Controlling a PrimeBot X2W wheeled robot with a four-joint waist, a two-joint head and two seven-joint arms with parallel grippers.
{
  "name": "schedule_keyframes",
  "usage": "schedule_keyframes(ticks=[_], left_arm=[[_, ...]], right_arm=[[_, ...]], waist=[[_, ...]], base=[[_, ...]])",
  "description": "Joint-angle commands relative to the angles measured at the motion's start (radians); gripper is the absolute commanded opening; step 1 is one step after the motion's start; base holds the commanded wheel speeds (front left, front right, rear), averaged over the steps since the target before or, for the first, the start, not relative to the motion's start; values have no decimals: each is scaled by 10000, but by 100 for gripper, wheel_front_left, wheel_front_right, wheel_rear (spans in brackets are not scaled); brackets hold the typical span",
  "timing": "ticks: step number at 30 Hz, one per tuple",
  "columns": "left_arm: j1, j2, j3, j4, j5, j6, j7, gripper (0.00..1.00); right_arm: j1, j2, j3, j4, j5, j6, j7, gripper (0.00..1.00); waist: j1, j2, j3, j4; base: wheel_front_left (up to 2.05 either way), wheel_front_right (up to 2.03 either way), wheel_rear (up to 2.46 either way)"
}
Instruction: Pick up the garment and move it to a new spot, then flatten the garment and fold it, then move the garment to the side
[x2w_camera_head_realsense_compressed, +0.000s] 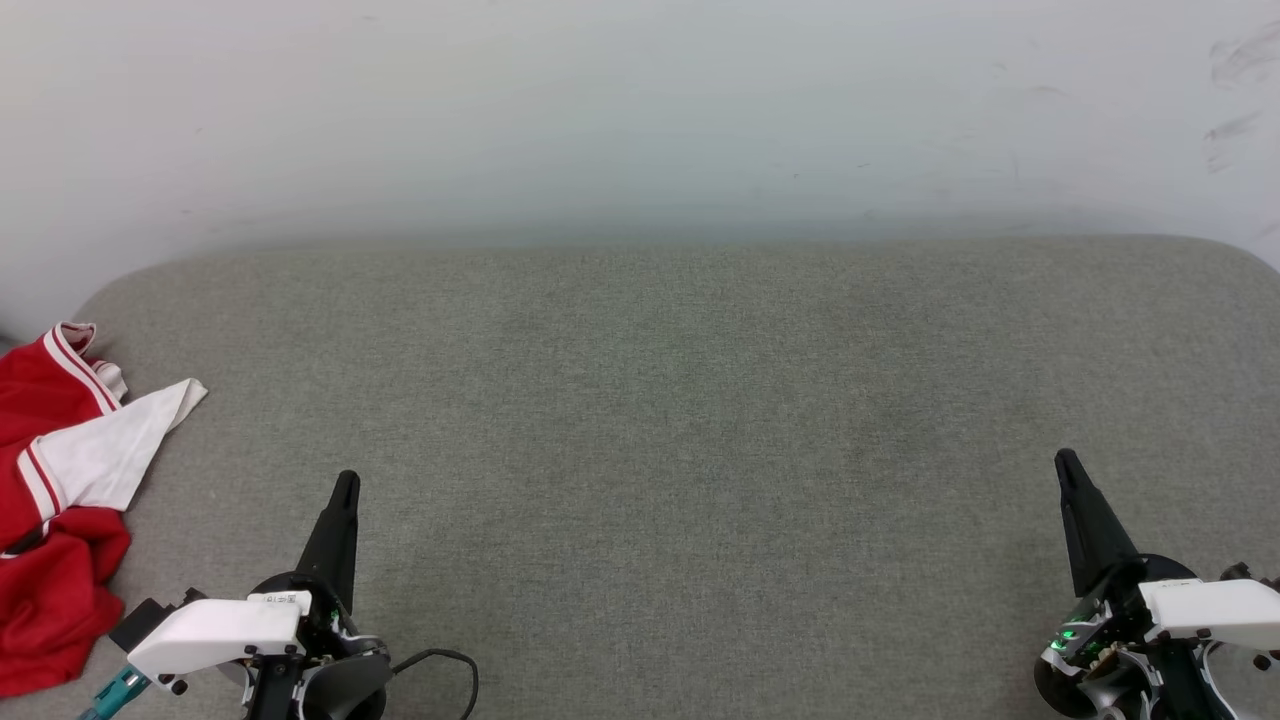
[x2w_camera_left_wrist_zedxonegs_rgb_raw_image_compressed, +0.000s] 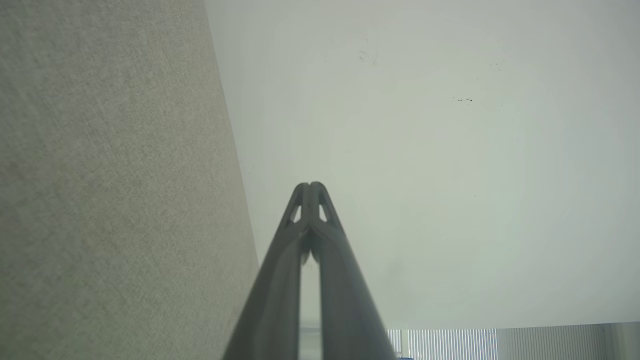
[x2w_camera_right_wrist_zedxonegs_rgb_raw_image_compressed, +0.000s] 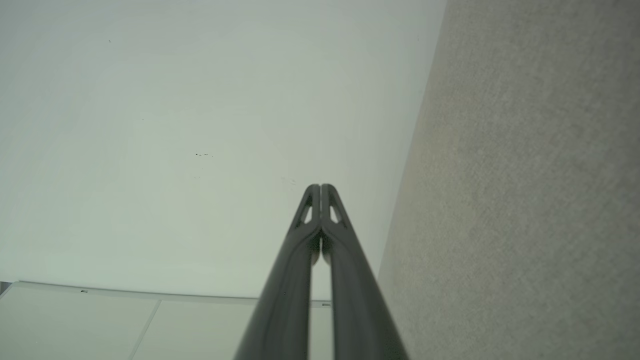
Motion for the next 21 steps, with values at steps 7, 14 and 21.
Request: schedule_keyframes(ticks=[7,14,21], left_arm=[[-71,-21,29,-8,17,-25,19,0],[-71,-21,25,-8,16,-25,18,0],[74,-8,-25,129,-1,8,-4,100]], right_arm=[[-122,31,-4,8,-57,-3,8,0],[-122,31,-3,8,-55,-3,6,0],[96,6,12,127,2,0,-5,100]], waist=[[0,0,0,0],[0,0,0,0],[0,0,0,0]], base=[[0,0,0],[0,0,0],[0,0,0]])
